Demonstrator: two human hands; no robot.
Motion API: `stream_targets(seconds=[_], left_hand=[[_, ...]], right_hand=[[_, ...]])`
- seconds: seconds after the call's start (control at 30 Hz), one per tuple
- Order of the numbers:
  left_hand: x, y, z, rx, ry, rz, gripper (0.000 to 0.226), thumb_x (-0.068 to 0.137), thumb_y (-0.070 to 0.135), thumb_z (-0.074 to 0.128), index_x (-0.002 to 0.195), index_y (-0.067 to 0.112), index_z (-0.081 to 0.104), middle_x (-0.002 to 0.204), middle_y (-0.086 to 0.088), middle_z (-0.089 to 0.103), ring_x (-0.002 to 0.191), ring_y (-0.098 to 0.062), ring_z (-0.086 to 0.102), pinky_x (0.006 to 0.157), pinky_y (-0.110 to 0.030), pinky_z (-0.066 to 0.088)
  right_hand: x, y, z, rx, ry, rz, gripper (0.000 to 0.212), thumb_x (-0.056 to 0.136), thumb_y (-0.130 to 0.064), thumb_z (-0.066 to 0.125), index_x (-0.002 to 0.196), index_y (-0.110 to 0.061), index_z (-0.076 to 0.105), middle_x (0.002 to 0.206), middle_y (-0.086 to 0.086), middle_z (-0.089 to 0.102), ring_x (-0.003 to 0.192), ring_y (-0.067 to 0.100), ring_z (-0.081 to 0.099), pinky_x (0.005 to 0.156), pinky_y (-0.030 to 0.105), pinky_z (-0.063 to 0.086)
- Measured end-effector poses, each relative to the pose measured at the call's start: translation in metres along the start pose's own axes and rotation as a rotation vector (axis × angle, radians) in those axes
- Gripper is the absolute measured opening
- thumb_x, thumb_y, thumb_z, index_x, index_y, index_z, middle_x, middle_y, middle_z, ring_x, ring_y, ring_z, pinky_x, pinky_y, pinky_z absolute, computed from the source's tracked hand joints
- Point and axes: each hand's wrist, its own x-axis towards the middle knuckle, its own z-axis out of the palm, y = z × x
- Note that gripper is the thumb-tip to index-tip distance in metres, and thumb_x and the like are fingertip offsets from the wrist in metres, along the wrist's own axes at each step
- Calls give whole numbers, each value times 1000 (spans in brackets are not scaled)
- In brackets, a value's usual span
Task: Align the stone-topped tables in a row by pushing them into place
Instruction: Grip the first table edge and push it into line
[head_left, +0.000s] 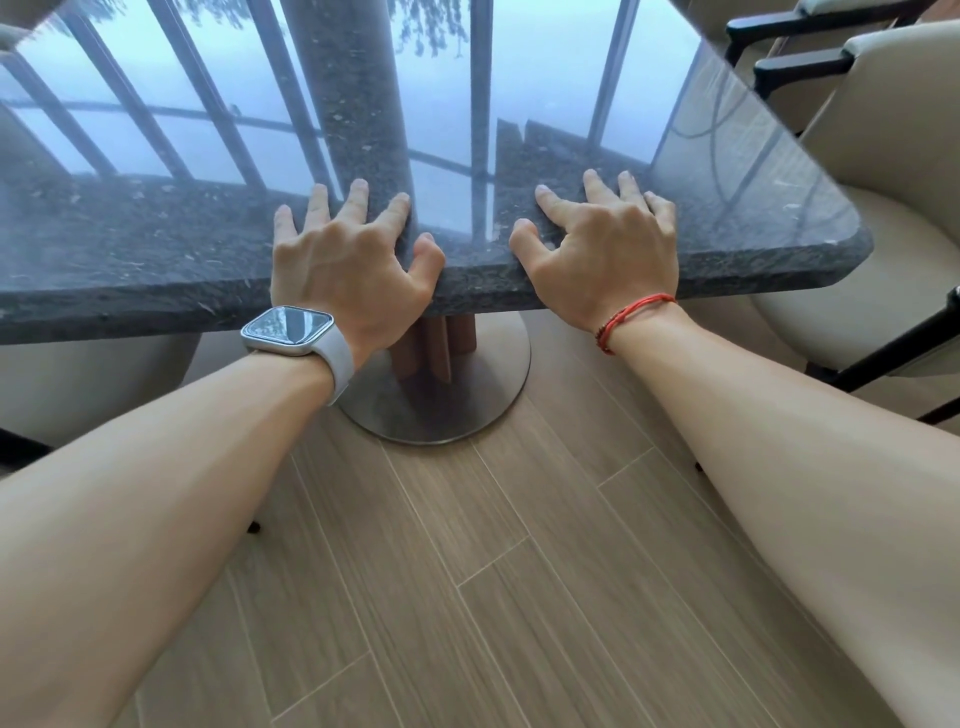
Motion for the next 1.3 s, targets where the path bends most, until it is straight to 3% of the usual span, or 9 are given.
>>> stream_targets(seconds=[1.3], left_hand=[[42, 43, 15, 72, -31, -49, 69, 92, 56, 26, 142, 25, 61, 152, -15, 56, 140, -47, 47, 115, -64, 33]], right_hand=[[54, 44, 11, 83, 30, -33, 58, 85, -63, 34, 129, -41, 65, 146, 11, 56, 142, 38, 41, 115, 53, 27]])
